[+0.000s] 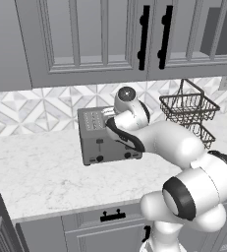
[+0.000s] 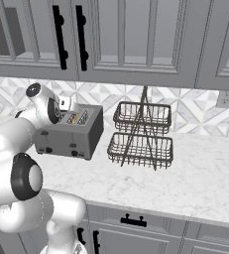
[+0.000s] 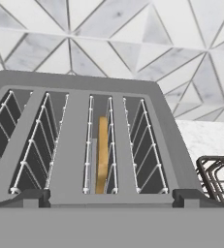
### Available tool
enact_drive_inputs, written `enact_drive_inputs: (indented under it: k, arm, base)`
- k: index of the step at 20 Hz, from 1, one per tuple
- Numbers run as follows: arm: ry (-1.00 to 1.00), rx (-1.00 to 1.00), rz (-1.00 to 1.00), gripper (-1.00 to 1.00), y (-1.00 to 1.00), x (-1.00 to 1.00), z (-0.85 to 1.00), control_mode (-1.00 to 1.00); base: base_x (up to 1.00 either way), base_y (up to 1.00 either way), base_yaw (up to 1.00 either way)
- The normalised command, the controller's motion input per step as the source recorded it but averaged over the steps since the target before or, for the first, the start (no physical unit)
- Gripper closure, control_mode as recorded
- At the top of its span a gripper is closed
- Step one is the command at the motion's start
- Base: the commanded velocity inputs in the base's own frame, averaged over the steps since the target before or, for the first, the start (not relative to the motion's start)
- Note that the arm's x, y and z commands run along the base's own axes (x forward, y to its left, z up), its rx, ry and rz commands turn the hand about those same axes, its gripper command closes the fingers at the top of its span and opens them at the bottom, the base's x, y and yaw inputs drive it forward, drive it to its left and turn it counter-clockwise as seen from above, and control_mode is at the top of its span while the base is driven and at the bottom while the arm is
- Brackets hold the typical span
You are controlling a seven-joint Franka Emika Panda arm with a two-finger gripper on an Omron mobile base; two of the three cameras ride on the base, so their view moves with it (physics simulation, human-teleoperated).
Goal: Start the toaster. Once the lever pops up, take the bread to the plate on the dining counter.
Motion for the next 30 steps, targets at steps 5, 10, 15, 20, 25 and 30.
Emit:
enact_drive_inputs:
  k: [5, 10, 15, 20, 25, 30]
  arm:
    - [0.00, 0.00, 0.00, -1.00, 0.00, 0.00, 0.00, -1.00]
    - [0.00, 0.00, 0.00, -1.00, 0.00, 0.00, 0.00, -1.00]
    - [0.00, 0.00, 0.00, -1.00, 0.00, 0.00, 0.00, -1.00]
    - [0.00, 0.00, 0.00, -1.00, 0.00, 0.00, 0.00, -1.00]
    - [0.00, 0.00, 0.00, -1.00, 0.00, 0.00, 0.00, -1.00]
    - [0.00, 0.00, 0.00, -1.00, 0.00, 0.00, 0.00, -1.00]
  base:
    - [0.00, 0.00, 0.00]
    - [0.00, 0.00, 0.00]
    - [0.00, 0.00, 0.00]
    - [0.00, 0.00, 0.00]
    - [0.00, 0.00, 0.00]
    - [0.00, 0.00, 0.00]
